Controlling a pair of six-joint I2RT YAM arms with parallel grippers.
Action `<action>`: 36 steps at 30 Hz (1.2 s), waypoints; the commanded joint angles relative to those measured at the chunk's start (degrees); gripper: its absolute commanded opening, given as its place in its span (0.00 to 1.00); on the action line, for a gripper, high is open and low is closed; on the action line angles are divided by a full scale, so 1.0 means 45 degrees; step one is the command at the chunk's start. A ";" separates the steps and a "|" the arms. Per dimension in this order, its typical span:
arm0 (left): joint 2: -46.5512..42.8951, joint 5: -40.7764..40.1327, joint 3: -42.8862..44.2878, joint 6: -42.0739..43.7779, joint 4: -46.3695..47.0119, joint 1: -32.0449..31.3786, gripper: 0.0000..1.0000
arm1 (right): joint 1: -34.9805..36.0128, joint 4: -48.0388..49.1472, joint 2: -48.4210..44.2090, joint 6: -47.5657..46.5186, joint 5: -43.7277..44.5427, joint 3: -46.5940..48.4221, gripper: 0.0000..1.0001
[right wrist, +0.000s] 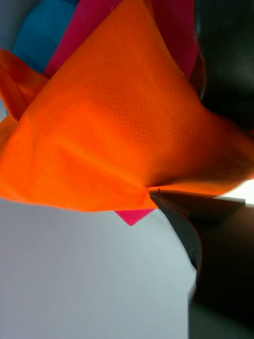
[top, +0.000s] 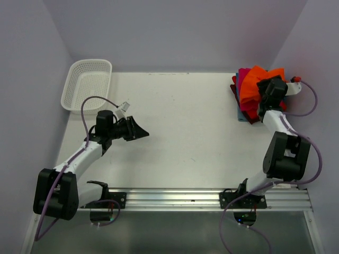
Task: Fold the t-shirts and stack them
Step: Neatly place the folded tshirt to the corner
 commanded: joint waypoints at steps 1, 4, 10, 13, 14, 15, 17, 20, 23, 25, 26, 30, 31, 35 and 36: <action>-0.0264 0.0572 -0.0062 -0.0102 0.0561 0.0050 0.33 | -0.0004 -0.1717 -0.2157 -0.0573 0.1364 -0.0083 0.61; -0.0596 0.0768 0.0035 -0.0239 0.0658 0.0069 0.35 | -0.0004 -0.3651 -0.3760 -0.0594 0.1523 -0.0219 0.86; -0.0714 0.1003 0.0348 -0.0025 0.0444 0.0069 0.36 | -0.0004 -0.4789 -0.5442 -0.0887 0.0977 -0.0922 0.99; -0.0597 0.1081 0.0271 -0.0024 0.0521 0.0069 0.36 | -0.0004 -0.4554 -0.5037 -0.0925 0.0568 -0.0747 0.99; -0.0558 0.1062 0.0154 -0.0005 0.0657 0.0069 0.36 | -0.0004 -0.3993 -0.4840 -0.0907 0.0238 -0.0747 0.99; -0.0499 0.1081 0.0076 -0.0044 0.0774 0.0069 0.36 | -0.0023 -0.3369 -0.4490 -0.0965 -0.0500 -0.0843 0.95; -0.0402 0.1218 -0.0177 -0.0141 0.1144 0.0069 0.35 | -0.0043 -0.1805 -0.3284 -0.0811 -0.0741 -0.0844 0.85; -0.0245 0.1218 -0.0412 -0.0064 0.1225 0.0069 0.34 | -0.0062 0.0033 -0.1449 -0.0205 -0.0548 -0.0729 0.34; -0.0264 0.1101 -0.0666 0.0112 0.1166 0.0069 0.33 | -0.0062 -0.0684 -0.0135 0.0556 0.0545 -0.0027 0.00; -0.0245 0.1101 -0.0803 0.0132 0.1186 0.0089 0.33 | -0.0024 -0.1289 0.0765 0.0657 0.1652 0.0443 0.00; -0.0264 0.1062 -0.0901 0.0132 0.1166 0.0089 0.32 | 0.0035 -0.1505 0.0941 0.0675 0.2143 0.0541 0.00; -0.0128 0.1101 -0.1038 -0.0024 0.1361 0.0089 0.29 | 0.0133 -0.2560 0.1859 0.0715 0.2969 0.1205 0.00; -0.0089 0.1140 -0.1019 -0.0063 0.1400 0.0089 0.29 | 0.0114 -0.2542 0.2151 0.0618 0.2775 0.1284 0.00; -0.0283 0.1257 -0.0708 -0.0180 0.1498 0.0089 0.30 | 0.0094 -0.0127 0.1045 -0.0183 0.1059 0.0059 0.00; -0.0709 0.1257 -0.0648 -0.0219 0.1576 0.0089 0.33 | 0.0075 0.1368 0.0499 -0.0261 0.0127 -0.0951 0.00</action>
